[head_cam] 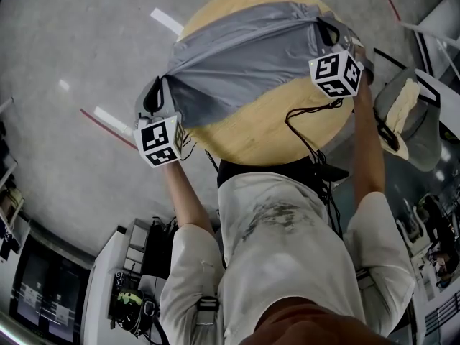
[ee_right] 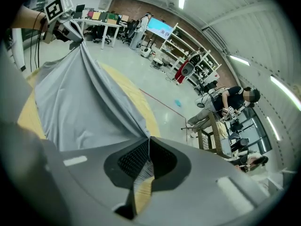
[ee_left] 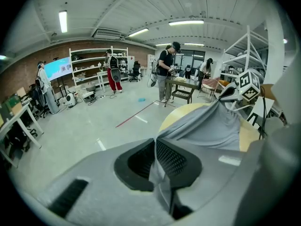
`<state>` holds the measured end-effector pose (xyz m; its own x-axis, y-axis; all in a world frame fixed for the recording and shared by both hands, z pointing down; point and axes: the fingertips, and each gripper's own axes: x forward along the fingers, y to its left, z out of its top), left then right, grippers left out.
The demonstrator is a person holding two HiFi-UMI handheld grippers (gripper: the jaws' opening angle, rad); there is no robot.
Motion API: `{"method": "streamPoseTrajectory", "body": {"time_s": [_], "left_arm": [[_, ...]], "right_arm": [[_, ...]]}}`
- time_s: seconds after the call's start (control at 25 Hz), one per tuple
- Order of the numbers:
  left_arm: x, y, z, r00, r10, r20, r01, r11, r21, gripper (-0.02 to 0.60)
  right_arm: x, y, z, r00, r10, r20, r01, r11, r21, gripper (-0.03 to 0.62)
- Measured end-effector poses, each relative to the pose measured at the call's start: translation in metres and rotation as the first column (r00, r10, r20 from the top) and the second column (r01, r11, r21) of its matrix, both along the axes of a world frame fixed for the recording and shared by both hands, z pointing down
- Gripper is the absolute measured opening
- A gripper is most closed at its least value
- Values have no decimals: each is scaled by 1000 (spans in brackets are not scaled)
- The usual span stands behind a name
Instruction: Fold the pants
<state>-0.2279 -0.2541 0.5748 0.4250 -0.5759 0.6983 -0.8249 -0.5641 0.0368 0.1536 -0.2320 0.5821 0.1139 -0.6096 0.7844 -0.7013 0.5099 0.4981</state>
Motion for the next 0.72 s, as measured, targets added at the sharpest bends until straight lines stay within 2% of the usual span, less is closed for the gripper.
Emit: {"method": "streamPoseTrajectory", "body": {"time_s": [0.36, 0.72], "left_arm": [[1, -18, 23, 1000, -18, 5, 18, 1000, -17, 25], [1, -31, 37, 1000, -27, 14, 27, 1000, -1, 25]], "right_arm": [[2, -17, 11, 1000, -6, -22, 6, 1000, -14, 17], [-1, -30, 18, 999, -5, -33, 5, 1000, 1, 18]]}}
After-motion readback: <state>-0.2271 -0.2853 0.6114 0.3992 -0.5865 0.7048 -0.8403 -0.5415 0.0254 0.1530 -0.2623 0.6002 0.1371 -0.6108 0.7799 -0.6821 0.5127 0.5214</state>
